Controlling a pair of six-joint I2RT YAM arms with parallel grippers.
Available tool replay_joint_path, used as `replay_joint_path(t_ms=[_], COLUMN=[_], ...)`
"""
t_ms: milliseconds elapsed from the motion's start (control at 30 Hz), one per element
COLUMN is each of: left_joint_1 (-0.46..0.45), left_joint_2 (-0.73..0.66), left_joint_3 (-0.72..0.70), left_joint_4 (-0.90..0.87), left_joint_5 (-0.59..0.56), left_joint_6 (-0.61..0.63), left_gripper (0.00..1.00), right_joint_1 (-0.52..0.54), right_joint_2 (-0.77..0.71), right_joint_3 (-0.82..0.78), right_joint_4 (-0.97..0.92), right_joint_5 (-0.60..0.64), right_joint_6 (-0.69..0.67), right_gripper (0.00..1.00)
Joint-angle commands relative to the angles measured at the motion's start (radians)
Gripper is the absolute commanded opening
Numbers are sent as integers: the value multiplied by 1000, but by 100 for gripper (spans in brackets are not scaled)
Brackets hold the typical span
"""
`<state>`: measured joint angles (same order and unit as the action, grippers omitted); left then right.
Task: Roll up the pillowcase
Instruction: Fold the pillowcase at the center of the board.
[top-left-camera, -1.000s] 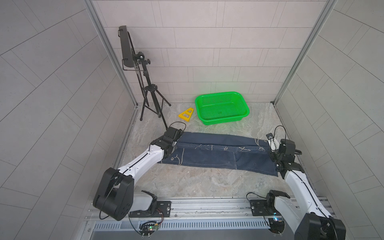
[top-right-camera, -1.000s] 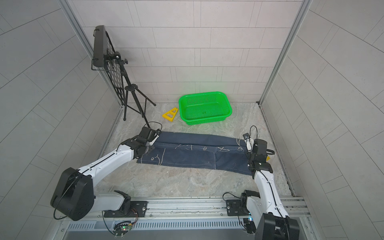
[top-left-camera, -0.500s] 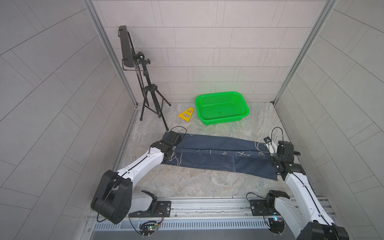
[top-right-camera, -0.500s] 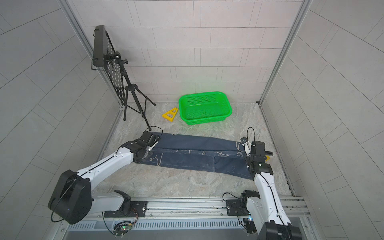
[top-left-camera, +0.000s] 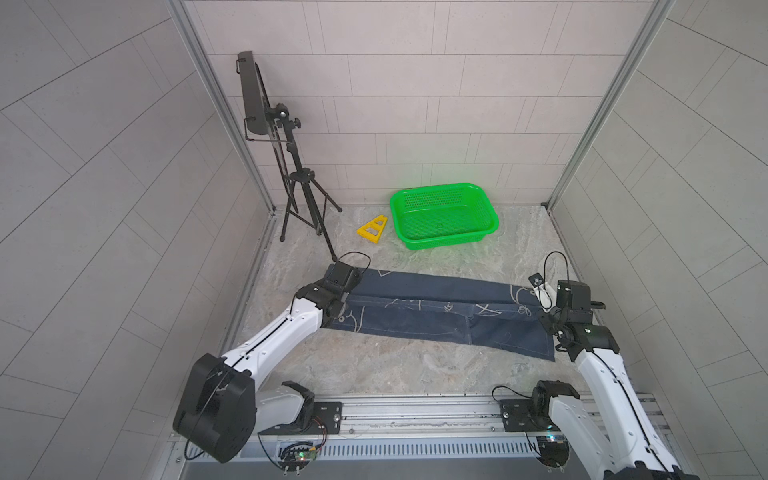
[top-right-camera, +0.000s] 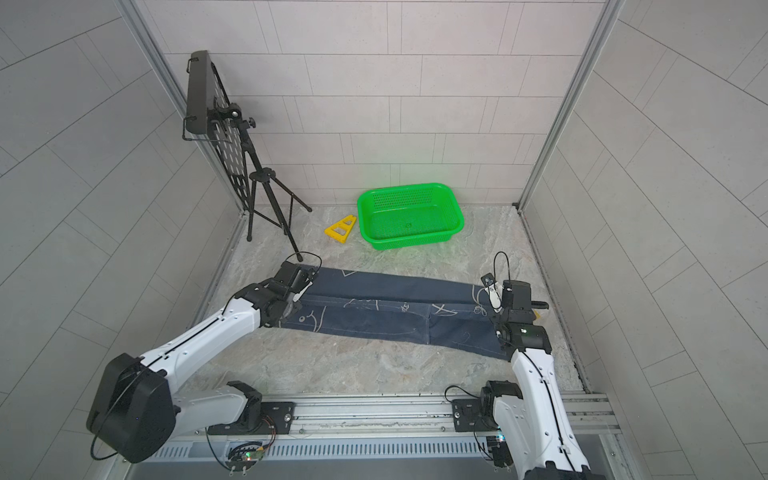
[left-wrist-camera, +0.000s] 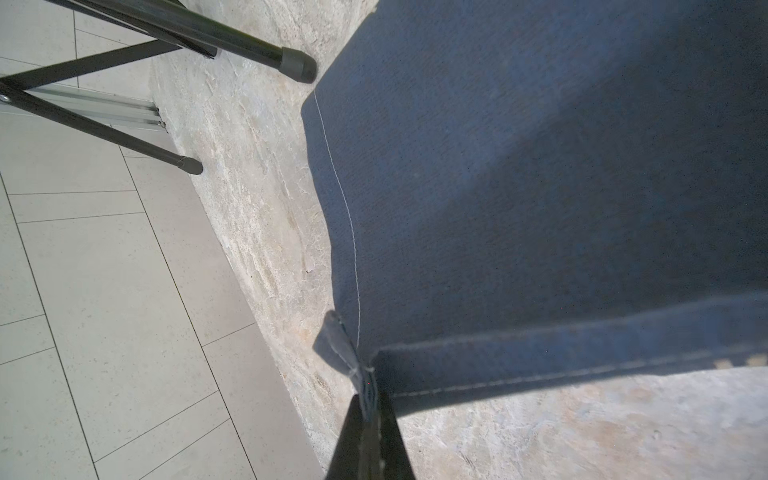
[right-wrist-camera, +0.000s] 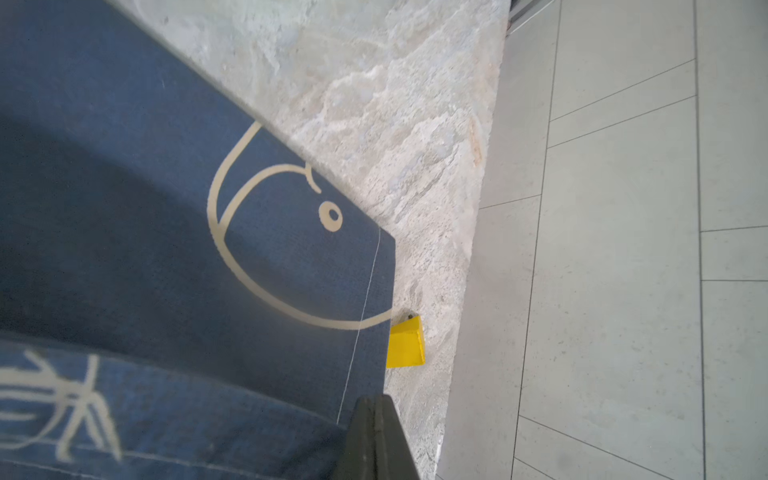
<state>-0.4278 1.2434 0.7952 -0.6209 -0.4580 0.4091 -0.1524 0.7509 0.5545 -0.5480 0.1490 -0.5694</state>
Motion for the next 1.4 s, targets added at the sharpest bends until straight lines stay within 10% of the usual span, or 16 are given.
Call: replay_joint_path(t_ms=[0,500,800,1100,1367], left_joint_1=[2,-19,-20,-20,-25], left_joint_2=[8,-3,-52,-87,-2], left_joint_3=[-24,-94,-134,-98,4], left_joint_4=[-38,-29,-22,-62,-22], left_joint_5=[13,25,25,-38,304], left_joint_6=[-30,-29,-8,8,-8], left_gripper=[0,2,33,42,47], right_joint_1=[10,70,97,112,267], right_joint_2=[-11,-23,-22,-15,37], right_joint_3=[-29,-90,-61,63,61], right_joint_4=[-69,-140,-217,-322,-134], right_joint_5=[57,74,98,37,-188], right_joint_6=[-35,-131,-170,-161,-40], right_gripper=[5,16,34,62,63])
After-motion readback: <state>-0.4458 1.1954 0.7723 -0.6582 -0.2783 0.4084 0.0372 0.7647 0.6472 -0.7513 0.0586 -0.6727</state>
